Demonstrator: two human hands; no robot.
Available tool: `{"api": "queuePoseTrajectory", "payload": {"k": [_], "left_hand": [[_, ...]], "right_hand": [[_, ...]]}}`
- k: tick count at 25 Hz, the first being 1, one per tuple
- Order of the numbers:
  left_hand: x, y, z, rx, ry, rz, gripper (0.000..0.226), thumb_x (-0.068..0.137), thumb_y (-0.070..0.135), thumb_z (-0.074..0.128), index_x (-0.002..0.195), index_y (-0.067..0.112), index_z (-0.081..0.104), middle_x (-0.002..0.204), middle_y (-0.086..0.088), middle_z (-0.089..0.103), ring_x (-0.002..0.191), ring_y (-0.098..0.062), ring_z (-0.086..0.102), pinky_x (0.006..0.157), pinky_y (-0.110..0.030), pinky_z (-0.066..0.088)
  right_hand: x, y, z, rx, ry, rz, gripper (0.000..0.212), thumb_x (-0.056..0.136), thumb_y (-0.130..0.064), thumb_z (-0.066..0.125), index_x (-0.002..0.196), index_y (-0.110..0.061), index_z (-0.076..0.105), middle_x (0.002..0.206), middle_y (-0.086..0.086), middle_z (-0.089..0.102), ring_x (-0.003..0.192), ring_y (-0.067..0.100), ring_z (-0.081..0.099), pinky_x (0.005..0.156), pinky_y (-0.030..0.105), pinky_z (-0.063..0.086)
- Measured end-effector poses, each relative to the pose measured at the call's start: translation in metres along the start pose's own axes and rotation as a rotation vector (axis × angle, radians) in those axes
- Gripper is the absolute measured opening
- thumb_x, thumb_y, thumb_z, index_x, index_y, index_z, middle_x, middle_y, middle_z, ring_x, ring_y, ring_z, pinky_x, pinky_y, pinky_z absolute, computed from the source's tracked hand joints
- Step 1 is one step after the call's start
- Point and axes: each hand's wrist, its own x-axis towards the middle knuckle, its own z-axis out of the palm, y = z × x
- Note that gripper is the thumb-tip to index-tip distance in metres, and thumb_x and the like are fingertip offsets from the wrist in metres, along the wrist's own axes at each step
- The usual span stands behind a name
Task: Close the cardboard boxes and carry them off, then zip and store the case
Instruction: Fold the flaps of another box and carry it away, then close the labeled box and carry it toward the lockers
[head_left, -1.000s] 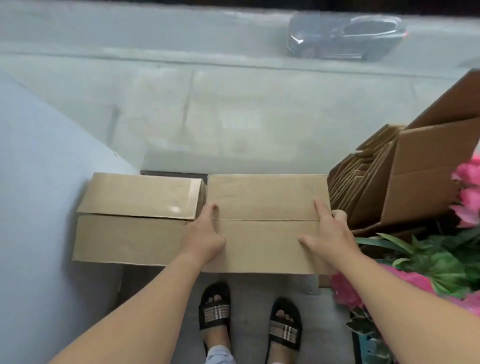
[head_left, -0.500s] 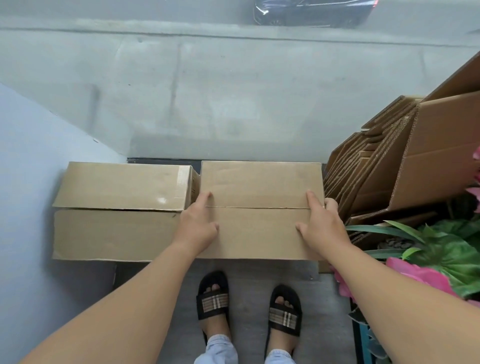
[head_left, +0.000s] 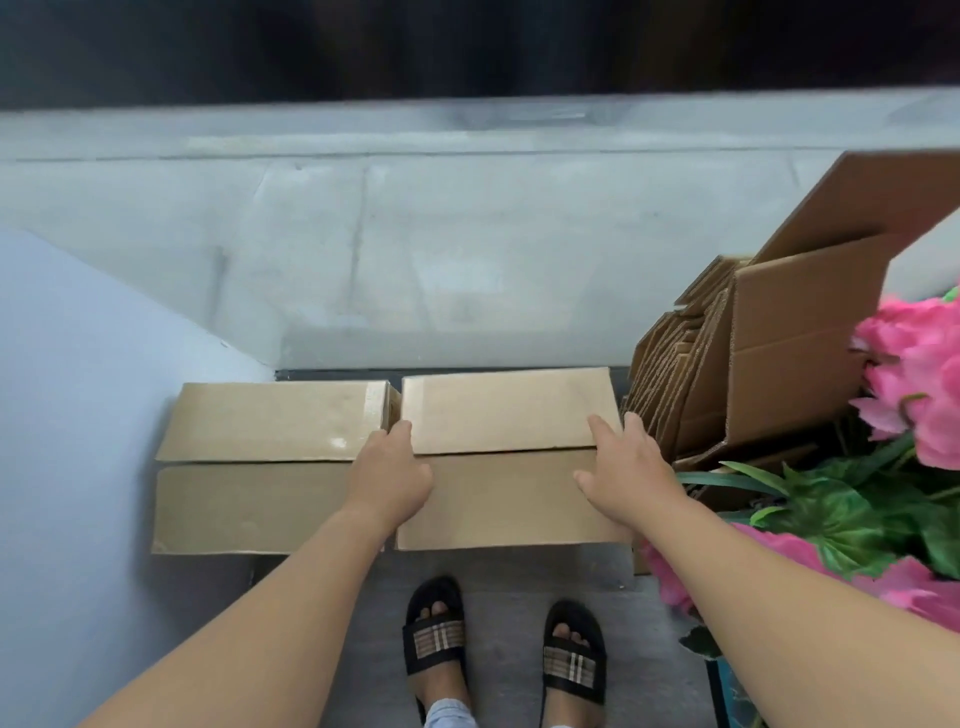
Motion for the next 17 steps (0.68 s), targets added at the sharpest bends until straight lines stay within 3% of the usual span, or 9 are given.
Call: {"api": "queuePoseTrajectory", "payload": {"k": [3,6,12,17], "left_hand": [[-0.028,0.036,-0.046,0.120,-0.075,0.063,0.048,0.091,0.031,0.054,0.134,0.011,0.048,0.134,-0.012,0.057,0.123,-0.031,0.053,0.094,-0.036,0.044],[-0.073,0.092,-0.097,0.154,-0.157,0.122,0.053,0.095,0.047,0.048,0.136,0.014,0.049,0.137,-0.008,0.057,0.127,-0.028,0.051,0.094,-0.035,0.042],[-0.152,0.196,-0.179,0.129,-0.099,0.306,0.045,0.090,0.043,0.048,0.124,0.016,0.057,0.128,-0.006,0.062,0.112,-0.024,0.058,0.090,-0.034,0.047],[-0.215,0.285,-0.216,0.266,-0.158,0.641,0.054,0.094,0.050,0.048,0.132,0.013,0.057,0.138,-0.006,0.059,0.124,-0.025,0.054,0.095,-0.032,0.042]], "right_hand": [[-0.036,-0.005,-0.044,0.045,-0.005,-0.063,0.064,0.093,-0.052,0.053,0.149,-0.026,0.036,0.151,0.014,0.035,0.136,0.036,0.040,0.106,0.050,0.043],[-0.094,-0.004,-0.107,0.128,-0.006,-0.068,0.074,0.086,-0.064,0.046,0.150,-0.028,0.041,0.148,0.004,0.051,0.133,0.029,0.050,0.103,0.045,0.046],[-0.212,0.021,-0.214,0.462,0.150,0.081,0.078,0.082,-0.070,0.048,0.146,-0.025,0.051,0.146,0.003,0.056,0.128,0.029,0.055,0.102,0.043,0.048],[-0.317,0.057,-0.254,0.648,0.372,0.246,0.071,0.090,-0.063,0.054,0.148,-0.022,0.051,0.152,0.002,0.051,0.137,0.027,0.048,0.110,0.038,0.038]]}}
